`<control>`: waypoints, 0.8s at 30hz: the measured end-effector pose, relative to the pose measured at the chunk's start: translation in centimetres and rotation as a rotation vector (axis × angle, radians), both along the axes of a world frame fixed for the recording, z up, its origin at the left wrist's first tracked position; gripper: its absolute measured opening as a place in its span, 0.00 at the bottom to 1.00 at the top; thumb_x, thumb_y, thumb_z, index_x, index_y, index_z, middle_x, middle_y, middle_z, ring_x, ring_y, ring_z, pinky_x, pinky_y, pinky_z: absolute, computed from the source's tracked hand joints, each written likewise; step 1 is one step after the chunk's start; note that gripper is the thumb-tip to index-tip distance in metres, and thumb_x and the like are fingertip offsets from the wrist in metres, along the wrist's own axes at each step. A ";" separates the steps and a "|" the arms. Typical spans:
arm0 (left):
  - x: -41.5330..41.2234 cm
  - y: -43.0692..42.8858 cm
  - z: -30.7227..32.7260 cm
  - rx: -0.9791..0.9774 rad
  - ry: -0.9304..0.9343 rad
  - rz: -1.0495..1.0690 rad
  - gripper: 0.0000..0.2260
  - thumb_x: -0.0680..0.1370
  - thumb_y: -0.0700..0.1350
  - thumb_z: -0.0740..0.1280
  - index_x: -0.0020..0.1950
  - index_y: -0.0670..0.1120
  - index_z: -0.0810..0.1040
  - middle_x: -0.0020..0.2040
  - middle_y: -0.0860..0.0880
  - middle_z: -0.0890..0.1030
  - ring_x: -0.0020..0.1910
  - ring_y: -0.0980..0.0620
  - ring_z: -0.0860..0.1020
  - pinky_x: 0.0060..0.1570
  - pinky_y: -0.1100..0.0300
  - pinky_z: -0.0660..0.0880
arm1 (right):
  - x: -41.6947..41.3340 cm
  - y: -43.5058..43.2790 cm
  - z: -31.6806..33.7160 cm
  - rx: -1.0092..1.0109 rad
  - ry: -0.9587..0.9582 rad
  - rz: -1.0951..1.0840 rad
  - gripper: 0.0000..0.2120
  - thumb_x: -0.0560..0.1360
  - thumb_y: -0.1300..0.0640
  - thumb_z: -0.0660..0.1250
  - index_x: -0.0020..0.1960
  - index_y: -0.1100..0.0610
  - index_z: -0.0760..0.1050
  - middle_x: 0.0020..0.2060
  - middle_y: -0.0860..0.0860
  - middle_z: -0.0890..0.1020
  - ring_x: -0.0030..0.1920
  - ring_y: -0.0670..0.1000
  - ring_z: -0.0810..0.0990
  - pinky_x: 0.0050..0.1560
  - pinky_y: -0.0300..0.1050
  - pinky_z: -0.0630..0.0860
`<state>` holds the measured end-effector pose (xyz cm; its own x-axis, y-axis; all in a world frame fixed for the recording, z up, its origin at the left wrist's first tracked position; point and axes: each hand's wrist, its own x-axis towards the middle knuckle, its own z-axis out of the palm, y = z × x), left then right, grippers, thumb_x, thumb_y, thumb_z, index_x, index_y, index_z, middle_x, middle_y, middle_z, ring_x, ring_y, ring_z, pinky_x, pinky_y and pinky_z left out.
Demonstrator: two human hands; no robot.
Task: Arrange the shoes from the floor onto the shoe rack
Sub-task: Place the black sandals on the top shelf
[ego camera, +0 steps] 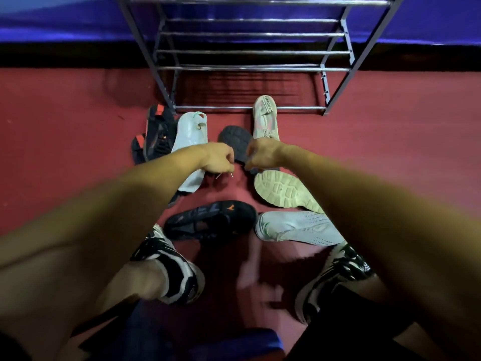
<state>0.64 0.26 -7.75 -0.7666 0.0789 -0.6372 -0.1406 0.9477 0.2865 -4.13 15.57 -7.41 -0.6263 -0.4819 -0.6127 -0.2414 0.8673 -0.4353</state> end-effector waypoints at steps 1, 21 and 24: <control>0.6 -0.1 -1.1 0.006 -0.016 -0.002 0.11 0.77 0.47 0.67 0.58 0.47 0.77 0.51 0.49 0.80 0.49 0.46 0.78 0.53 0.54 0.76 | 0.3 -0.2 -0.8 0.033 -0.013 0.033 0.07 0.75 0.55 0.71 0.43 0.59 0.79 0.42 0.56 0.85 0.43 0.55 0.84 0.43 0.44 0.78; 5.3 -3.4 -12.5 -0.014 -0.227 -0.004 0.16 0.73 0.45 0.69 0.61 0.48 0.78 0.55 0.46 0.81 0.52 0.44 0.79 0.56 0.53 0.77 | 4.1 -3.7 -12.9 0.223 -0.193 0.154 0.14 0.73 0.55 0.69 0.57 0.58 0.79 0.45 0.56 0.85 0.38 0.53 0.82 0.39 0.42 0.78; 5.4 -3.8 -12.9 -0.047 -0.220 -0.023 0.16 0.75 0.46 0.68 0.63 0.49 0.77 0.58 0.46 0.80 0.55 0.44 0.78 0.58 0.52 0.76 | 4.4 -3.8 -13.5 0.269 -0.133 0.183 0.16 0.74 0.54 0.67 0.60 0.59 0.79 0.53 0.58 0.83 0.48 0.56 0.82 0.45 0.43 0.78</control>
